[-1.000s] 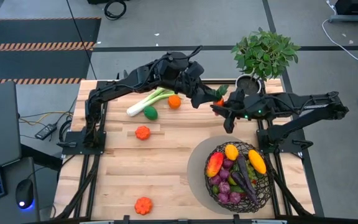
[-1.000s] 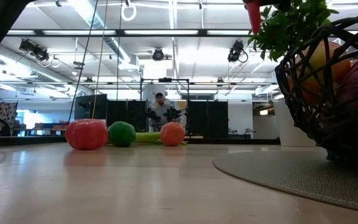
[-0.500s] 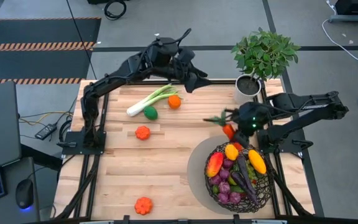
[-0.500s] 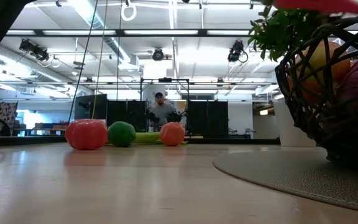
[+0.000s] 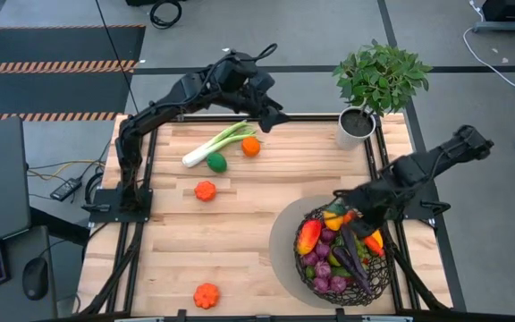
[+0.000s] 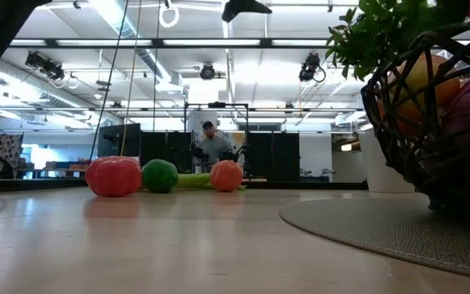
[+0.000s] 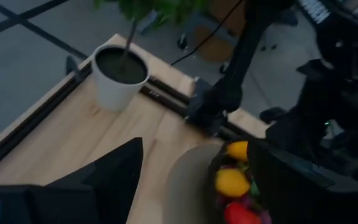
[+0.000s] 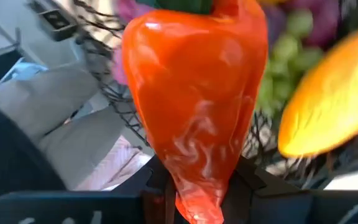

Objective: Build produce basket
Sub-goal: Put the orange carrot into the black basket, then put the orange into the black basket

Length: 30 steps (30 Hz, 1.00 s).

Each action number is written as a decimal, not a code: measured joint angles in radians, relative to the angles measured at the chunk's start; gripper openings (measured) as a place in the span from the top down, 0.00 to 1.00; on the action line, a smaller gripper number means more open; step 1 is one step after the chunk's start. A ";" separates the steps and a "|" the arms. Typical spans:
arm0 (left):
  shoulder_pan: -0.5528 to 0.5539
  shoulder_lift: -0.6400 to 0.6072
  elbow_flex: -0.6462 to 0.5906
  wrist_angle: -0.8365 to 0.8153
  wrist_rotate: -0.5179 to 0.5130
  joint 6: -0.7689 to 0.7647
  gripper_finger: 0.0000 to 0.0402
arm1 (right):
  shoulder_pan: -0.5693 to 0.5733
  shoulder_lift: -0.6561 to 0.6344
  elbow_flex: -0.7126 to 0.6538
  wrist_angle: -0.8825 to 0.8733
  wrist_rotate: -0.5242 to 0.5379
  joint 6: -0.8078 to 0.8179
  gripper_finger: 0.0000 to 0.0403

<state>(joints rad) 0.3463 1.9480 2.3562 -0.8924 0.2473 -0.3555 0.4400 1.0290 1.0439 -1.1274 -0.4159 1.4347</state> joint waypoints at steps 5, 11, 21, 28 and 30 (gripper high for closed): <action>-0.001 0.000 0.000 -0.021 -0.001 0.053 0.27 | 0.112 0.000 -0.074 0.115 0.005 0.249 0.77; -0.001 0.000 0.000 -0.034 0.000 0.100 0.27 | 0.247 0.000 -0.178 0.256 0.087 0.538 0.75; -0.001 0.005 0.000 -0.043 0.001 0.130 0.27 | 0.385 0.001 -0.195 0.260 0.229 0.726 0.53; -0.002 0.014 0.000 -0.073 -0.004 0.109 0.27 | 0.385 0.003 -0.195 0.227 0.250 0.700 0.40; -0.001 0.014 0.000 -0.111 -0.064 0.115 0.27 | 0.385 0.003 -0.195 0.221 0.268 0.670 0.38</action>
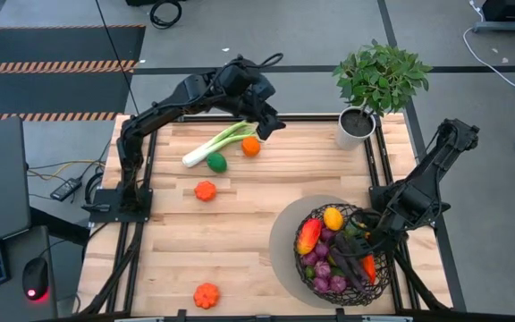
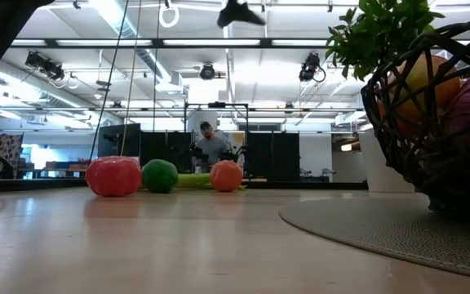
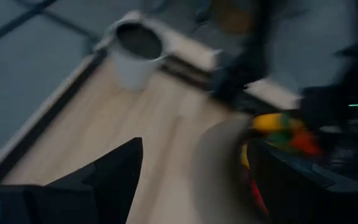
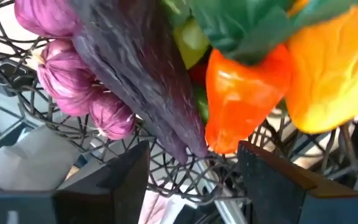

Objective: Build produce basket
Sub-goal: Put the orange into the black basket

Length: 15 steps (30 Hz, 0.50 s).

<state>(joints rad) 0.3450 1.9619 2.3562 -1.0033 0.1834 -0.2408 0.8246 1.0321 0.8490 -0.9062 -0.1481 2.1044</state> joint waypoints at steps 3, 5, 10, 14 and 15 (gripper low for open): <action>0.011 0.015 0.000 -0.101 -0.138 0.001 0.27 | -0.006 -0.002 0.000 -0.001 0.033 -0.048 0.38; 0.029 0.034 0.000 -0.179 -0.162 -0.020 0.27 | -0.017 -0.007 0.000 -0.009 0.079 -0.068 0.38; 0.071 0.094 0.000 -0.333 -0.116 -0.056 0.27 | -0.068 -0.033 0.002 -0.061 0.190 -0.114 0.38; 0.075 0.146 0.000 -0.384 -0.117 0.011 0.27 | -0.122 -0.067 0.002 -0.057 0.238 -0.175 0.38; 0.075 0.159 0.000 -0.393 -0.116 0.019 0.27 | -0.132 -0.075 0.002 -0.052 0.237 -0.189 0.38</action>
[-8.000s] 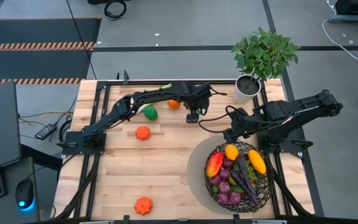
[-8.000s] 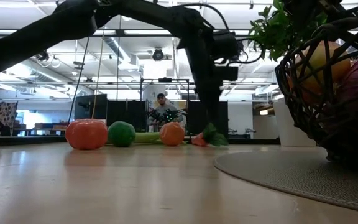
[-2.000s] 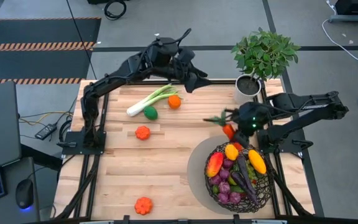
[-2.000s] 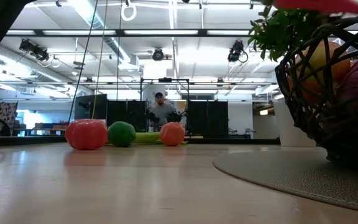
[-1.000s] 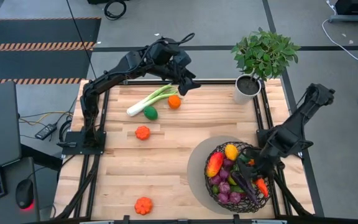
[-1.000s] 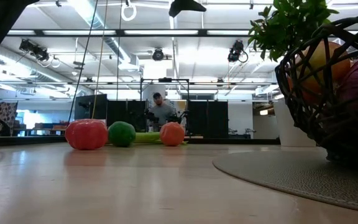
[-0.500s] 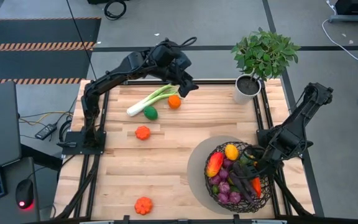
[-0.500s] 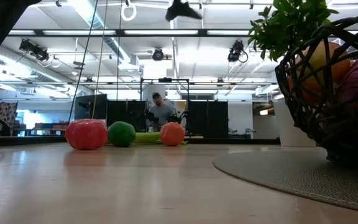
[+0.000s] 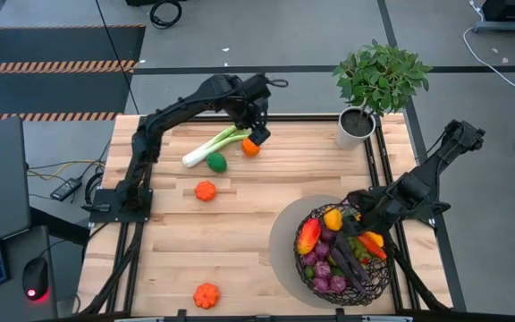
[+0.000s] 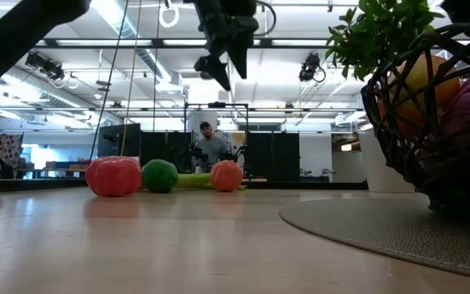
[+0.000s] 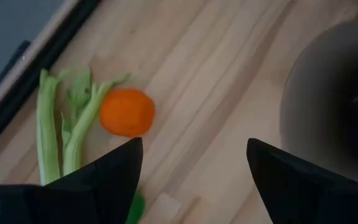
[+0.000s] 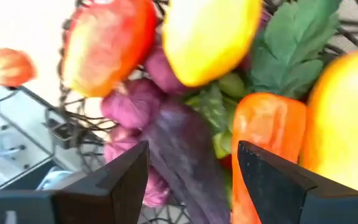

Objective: Build produce basket
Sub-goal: Put the orange into the black basket

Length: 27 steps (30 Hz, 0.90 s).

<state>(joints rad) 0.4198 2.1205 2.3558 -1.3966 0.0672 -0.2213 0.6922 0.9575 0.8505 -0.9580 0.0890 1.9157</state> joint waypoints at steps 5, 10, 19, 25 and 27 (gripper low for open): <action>-0.002 0.042 0.000 -0.050 0.005 0.008 0.27 | -0.014 -0.023 0.000 0.079 -0.027 -0.039 0.38; -0.019 0.043 0.000 -0.041 0.008 0.024 0.27 | 0.006 -0.002 0.000 0.110 -0.068 -0.042 0.38; -0.005 0.043 0.000 -0.050 0.000 0.060 0.27 | 0.014 0.006 0.000 0.174 -0.089 -0.077 0.38; 0.039 0.042 -0.011 -0.046 -0.035 0.128 0.27 | -0.041 -0.035 0.000 0.206 -0.011 -0.117 0.38; 0.064 0.041 -0.043 -0.033 -0.039 0.134 0.27 | -0.074 -0.046 0.000 0.192 0.013 -0.147 0.38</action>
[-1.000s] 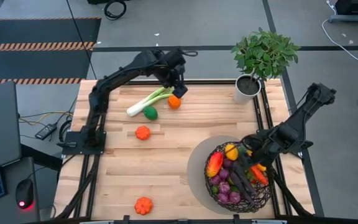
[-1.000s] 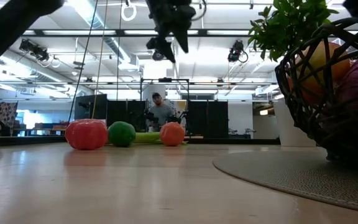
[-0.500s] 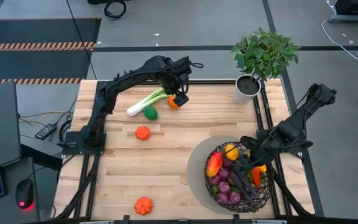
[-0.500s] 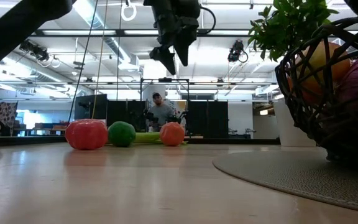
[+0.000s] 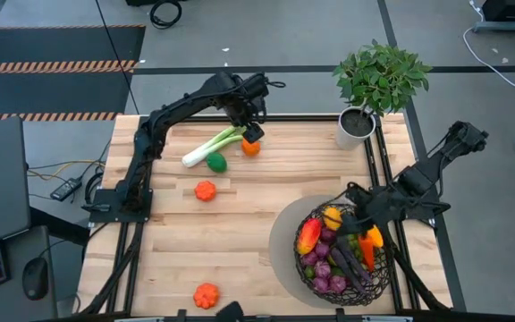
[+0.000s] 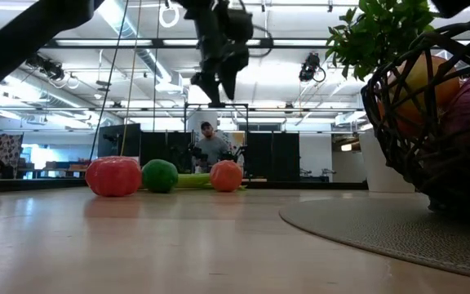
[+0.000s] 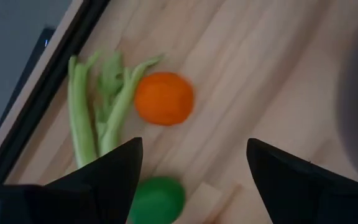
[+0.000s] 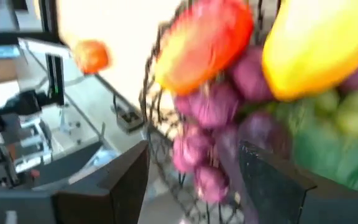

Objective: Build produce basket
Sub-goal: Put the orange into the black basket

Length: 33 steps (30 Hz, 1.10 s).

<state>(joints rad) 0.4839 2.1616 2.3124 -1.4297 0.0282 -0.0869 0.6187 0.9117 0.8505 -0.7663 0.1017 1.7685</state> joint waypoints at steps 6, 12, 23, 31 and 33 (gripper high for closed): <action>0.065 0.001 -0.174 0.022 0.060 -0.006 0.27 | -0.146 -0.023 0.000 0.006 0.055 -0.203 0.38; 0.074 0.002 -0.308 0.101 0.114 0.003 0.27 | -0.314 -0.029 0.000 0.081 0.071 -0.298 0.38; 0.080 0.013 -0.312 0.266 0.041 0.064 0.27 | -0.571 -0.029 0.000 0.349 0.058 -0.485 0.38; 0.108 0.052 -0.312 0.318 0.120 -0.173 0.27 | -0.628 -0.028 0.000 0.377 0.029 -0.506 0.38; 0.107 0.059 -0.313 0.316 0.116 -0.221 0.27 | -0.630 -0.028 0.000 0.376 0.015 -0.513 0.38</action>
<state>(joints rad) 0.5911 2.2206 1.9995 -1.1141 0.1440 -0.3079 -0.0114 0.8833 0.8505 -0.3898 0.1163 1.2554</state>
